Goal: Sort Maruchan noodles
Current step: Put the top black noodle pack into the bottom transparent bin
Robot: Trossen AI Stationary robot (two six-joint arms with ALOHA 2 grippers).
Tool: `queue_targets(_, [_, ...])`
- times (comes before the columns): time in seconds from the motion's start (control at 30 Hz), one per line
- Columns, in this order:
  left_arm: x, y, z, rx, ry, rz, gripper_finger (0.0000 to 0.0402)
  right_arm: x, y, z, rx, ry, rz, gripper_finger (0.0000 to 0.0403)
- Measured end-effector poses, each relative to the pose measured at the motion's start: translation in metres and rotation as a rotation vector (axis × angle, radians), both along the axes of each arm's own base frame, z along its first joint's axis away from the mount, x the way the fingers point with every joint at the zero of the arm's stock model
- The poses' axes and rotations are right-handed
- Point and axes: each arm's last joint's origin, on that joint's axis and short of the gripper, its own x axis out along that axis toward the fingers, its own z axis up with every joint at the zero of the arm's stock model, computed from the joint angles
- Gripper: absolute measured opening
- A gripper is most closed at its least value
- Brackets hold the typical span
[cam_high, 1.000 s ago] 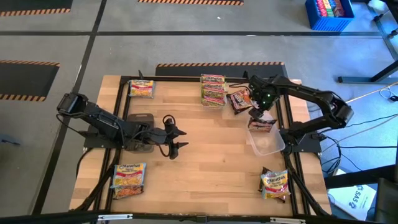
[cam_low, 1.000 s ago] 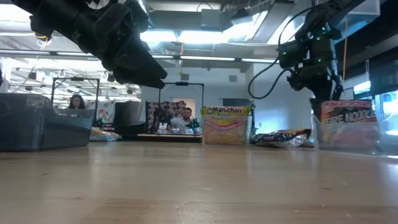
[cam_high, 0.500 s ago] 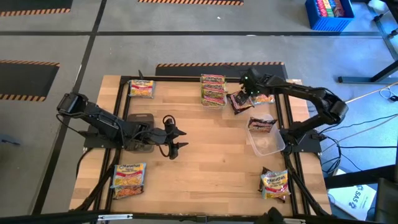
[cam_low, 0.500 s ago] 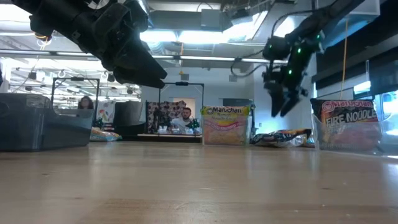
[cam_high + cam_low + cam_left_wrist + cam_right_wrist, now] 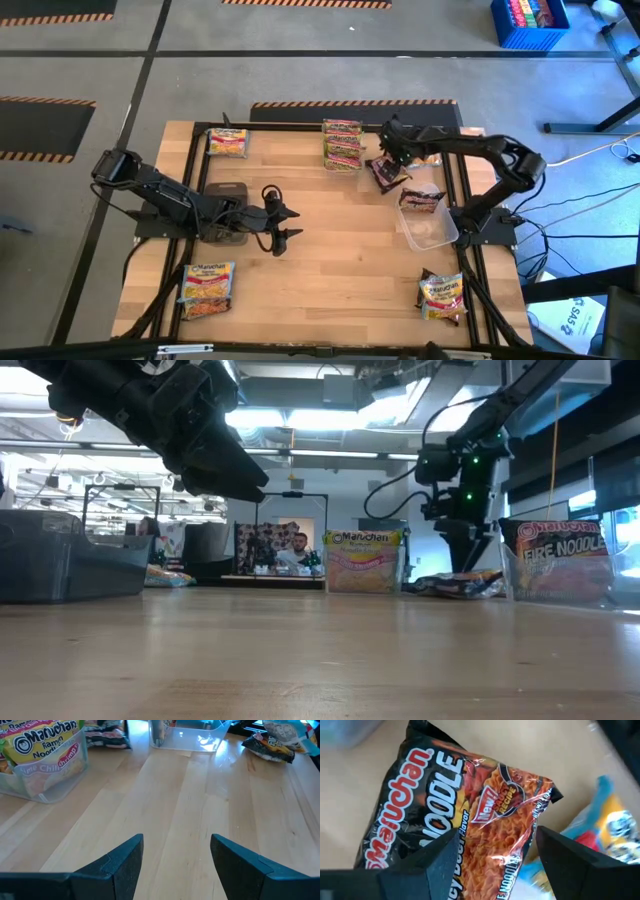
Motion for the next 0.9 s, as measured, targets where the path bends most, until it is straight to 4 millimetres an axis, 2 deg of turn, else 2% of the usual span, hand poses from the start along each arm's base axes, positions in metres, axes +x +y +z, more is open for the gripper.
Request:
queue_targets(0.33, [0.0,0.0,0.0,-0.001,0.0,0.001,0.0227,0.026,0.044,-0.001,0.068,-0.016,0.164,0.0248])
queue_targets(0.73, [0.0,0.0,0.0,-0.009,-0.006,0.004,0.0227,0.049,0.093,-0.001,0.117,-0.066,0.23,0.0248])
queue_targets(0.9, [0.0,0.0,0.001,-0.027,-0.012,0.013,0.0227,0.065,0.117,-0.007,0.112,-0.115,0.29,0.0248])
